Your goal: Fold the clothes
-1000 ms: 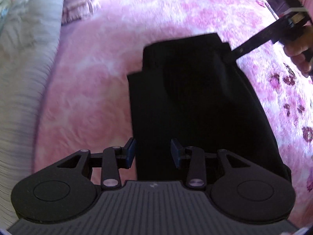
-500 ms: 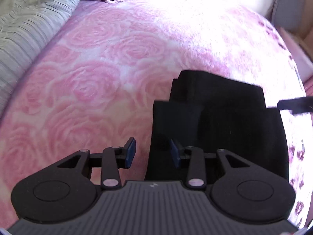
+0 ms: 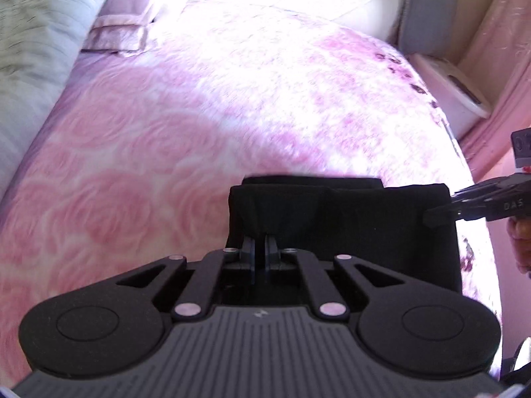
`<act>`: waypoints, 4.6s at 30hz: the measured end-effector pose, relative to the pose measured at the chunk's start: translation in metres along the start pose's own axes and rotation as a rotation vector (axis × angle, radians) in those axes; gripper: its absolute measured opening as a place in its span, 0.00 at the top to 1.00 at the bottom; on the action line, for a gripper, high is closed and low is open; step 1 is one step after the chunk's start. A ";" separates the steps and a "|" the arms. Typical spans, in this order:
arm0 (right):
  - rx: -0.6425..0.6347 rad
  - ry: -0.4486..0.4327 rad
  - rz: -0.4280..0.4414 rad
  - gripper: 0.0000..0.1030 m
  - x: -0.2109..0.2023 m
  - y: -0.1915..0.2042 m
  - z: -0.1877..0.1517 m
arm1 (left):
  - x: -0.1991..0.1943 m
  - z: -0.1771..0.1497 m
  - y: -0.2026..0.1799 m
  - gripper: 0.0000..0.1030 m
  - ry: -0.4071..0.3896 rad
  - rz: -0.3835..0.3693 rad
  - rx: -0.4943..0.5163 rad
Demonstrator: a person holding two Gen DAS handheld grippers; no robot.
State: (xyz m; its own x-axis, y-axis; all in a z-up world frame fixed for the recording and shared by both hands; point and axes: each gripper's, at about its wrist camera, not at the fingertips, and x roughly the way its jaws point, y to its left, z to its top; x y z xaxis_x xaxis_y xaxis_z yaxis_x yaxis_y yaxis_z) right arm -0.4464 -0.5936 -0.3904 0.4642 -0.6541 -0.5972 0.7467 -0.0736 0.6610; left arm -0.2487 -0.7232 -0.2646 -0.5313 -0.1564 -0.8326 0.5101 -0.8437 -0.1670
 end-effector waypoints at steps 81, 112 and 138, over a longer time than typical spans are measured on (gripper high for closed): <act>-1.469 0.374 -0.284 0.67 0.015 0.155 -0.279 | -0.025 -0.290 -0.115 0.56 0.174 0.431 1.312; -1.158 0.524 -0.595 0.47 -0.198 0.010 -0.186 | -0.068 -0.229 -0.366 0.67 0.212 0.040 0.687; 0.423 -0.148 -0.205 0.89 -0.233 -0.136 -0.107 | -0.061 -0.172 -0.325 0.57 0.200 0.257 0.521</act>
State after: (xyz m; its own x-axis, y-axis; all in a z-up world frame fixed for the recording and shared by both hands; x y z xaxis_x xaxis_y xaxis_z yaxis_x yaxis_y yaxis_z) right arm -0.6051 -0.3505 -0.3903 0.2324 -0.6915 -0.6840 0.5429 -0.4913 0.6811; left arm -0.2658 -0.3511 -0.2509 -0.2721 -0.3317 -0.9033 0.1804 -0.9397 0.2907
